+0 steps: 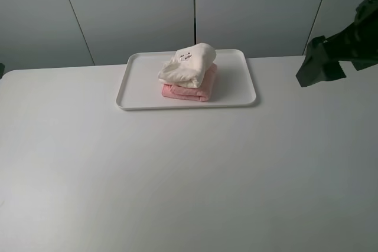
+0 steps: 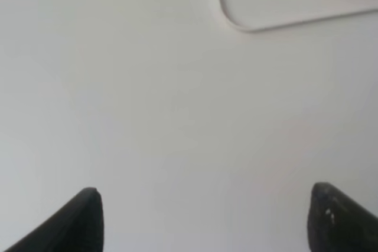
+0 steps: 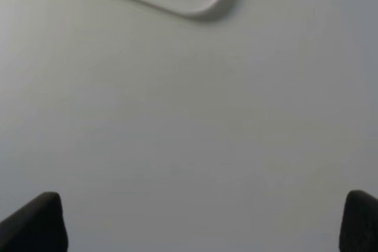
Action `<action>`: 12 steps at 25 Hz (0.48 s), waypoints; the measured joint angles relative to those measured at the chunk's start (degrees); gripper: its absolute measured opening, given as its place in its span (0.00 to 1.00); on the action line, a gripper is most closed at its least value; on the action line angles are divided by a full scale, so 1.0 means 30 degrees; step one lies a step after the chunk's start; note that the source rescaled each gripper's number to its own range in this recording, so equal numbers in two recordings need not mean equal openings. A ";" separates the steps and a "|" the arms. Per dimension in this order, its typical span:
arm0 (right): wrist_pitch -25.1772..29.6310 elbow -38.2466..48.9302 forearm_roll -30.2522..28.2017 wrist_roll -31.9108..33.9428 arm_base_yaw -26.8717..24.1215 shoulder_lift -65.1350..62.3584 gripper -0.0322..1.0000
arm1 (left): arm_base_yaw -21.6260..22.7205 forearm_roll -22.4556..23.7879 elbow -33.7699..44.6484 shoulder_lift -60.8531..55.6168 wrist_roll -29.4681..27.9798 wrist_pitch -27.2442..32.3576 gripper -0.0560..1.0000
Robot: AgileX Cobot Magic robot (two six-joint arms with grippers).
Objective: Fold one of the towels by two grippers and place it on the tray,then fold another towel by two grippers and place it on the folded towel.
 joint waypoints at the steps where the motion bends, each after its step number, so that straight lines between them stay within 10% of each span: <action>1: 0.0151 0.0580 0.0000 0.0000 0.0000 -0.1183 1.00 | 0.0000 0.0029 0.0376 -0.0817 -0.0097 0.0275 0.96; 12: 0.3358 0.2970 0.0000 0.0139 0.0000 -1.1542 1.00 | 0.0000 0.0854 0.4278 -0.8936 -0.1098 0.2740 0.96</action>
